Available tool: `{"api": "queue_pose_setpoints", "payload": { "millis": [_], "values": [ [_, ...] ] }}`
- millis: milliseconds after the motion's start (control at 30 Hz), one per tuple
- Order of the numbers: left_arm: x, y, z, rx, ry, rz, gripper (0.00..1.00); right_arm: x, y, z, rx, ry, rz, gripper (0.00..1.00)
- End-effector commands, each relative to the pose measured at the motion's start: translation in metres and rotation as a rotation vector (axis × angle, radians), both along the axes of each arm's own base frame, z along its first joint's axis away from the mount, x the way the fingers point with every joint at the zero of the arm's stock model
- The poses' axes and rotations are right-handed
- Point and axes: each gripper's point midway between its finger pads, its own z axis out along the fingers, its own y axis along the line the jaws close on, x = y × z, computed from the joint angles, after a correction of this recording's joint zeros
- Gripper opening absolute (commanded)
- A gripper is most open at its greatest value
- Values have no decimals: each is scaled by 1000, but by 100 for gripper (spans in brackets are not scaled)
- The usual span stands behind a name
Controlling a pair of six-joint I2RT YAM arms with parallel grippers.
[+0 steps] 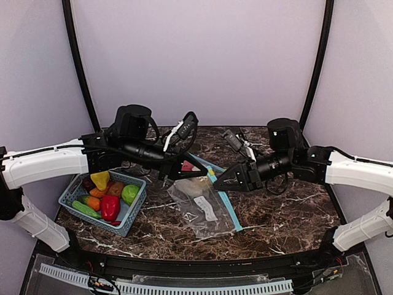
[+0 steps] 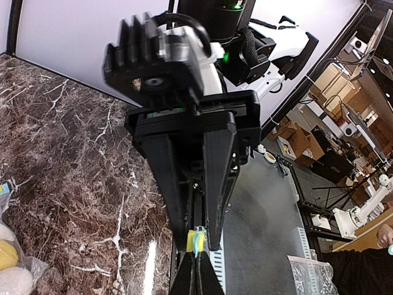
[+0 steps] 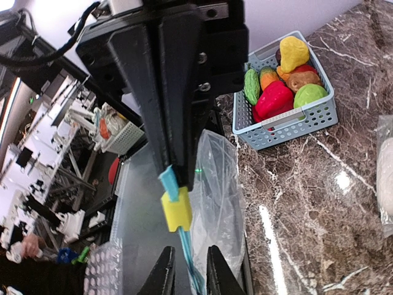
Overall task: Place the food in the zip-top bag and seal the zipper
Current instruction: Hold the zipper food storage bag at the center of the board, then hold the zipper from the zipper food storage bag.
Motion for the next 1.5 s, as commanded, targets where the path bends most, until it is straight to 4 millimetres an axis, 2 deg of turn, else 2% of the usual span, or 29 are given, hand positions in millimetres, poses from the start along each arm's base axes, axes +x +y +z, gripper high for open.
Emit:
{"api": "queue_pose_setpoints", "payload": {
  "millis": [0,100,300,567,800,967,1467],
  "values": [
    [-9,3,12,-42,-21,-26,1,10,4,24,50,-75,-60,31],
    [-10,3,11,-42,-16,-31,1,18,5,34,81,-109,-110,41],
    [-10,4,12,-42,-13,-29,1,26,7,45,120,-160,-163,41],
    [-8,4,9,-35,-6,-13,1,17,11,49,138,-166,-121,31],
    [-7,4,9,-35,-9,-4,1,13,12,48,142,-164,-105,15],
    [-6,5,11,-37,-15,9,1,13,12,45,133,-159,-102,7],
    [5,13,15,-24,-64,99,1,13,7,39,108,-161,-125,5]
  ]
}}
